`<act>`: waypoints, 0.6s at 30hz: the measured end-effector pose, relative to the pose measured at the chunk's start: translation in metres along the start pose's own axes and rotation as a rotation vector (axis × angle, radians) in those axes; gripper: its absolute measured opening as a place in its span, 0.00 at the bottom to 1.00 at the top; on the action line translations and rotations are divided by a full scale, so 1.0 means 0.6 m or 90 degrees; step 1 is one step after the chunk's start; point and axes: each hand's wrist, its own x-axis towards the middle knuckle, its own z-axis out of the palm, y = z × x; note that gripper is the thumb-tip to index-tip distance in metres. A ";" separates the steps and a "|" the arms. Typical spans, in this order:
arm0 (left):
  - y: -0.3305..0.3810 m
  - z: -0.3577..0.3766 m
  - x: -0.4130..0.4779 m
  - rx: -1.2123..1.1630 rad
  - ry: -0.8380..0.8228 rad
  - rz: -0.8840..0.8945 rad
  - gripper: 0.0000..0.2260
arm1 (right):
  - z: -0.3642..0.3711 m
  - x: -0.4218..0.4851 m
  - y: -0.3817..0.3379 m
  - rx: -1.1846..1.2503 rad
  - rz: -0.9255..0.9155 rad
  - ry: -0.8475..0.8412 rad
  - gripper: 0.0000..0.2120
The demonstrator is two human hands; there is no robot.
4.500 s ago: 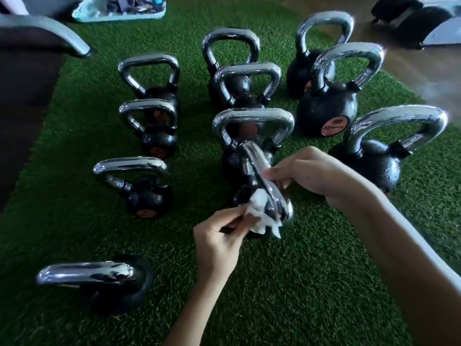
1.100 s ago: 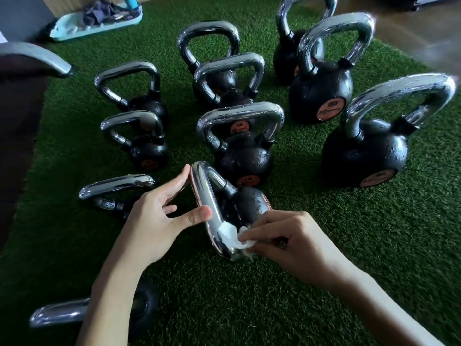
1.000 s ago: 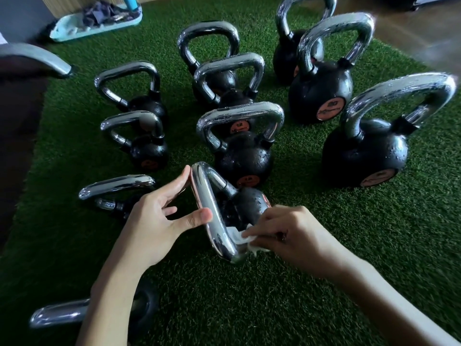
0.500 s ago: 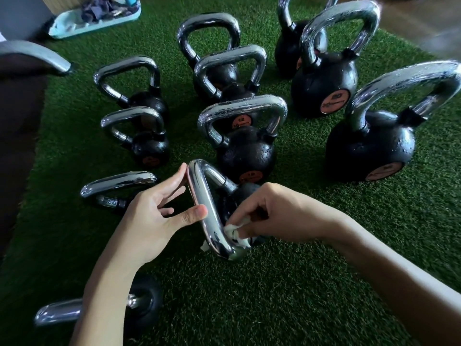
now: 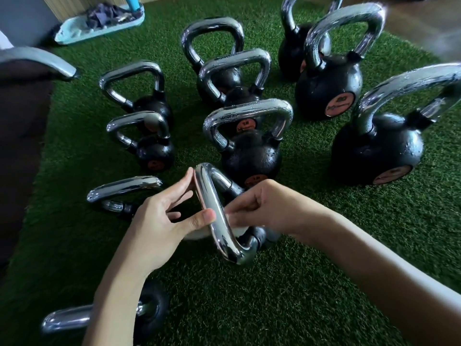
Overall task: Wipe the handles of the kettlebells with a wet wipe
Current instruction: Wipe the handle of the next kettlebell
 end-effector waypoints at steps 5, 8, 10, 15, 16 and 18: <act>-0.004 -0.006 0.002 0.014 0.000 0.003 0.46 | -0.004 -0.002 -0.004 0.215 0.069 0.022 0.11; -0.004 -0.007 0.000 0.012 0.006 0.000 0.46 | -0.001 -0.016 0.000 0.307 0.116 -0.051 0.18; -0.004 -0.007 0.000 0.009 0.009 0.002 0.46 | 0.002 -0.014 0.003 0.322 0.124 -0.053 0.21; -0.001 -0.007 0.003 0.008 0.008 0.008 0.46 | 0.000 0.003 -0.001 0.274 0.130 -0.065 0.17; 0.000 -0.007 0.003 0.006 0.009 0.007 0.46 | -0.002 0.001 -0.001 0.266 0.130 -0.074 0.16; 0.001 -0.008 0.003 0.002 0.009 0.002 0.45 | -0.004 -0.006 -0.002 0.247 0.129 -0.078 0.15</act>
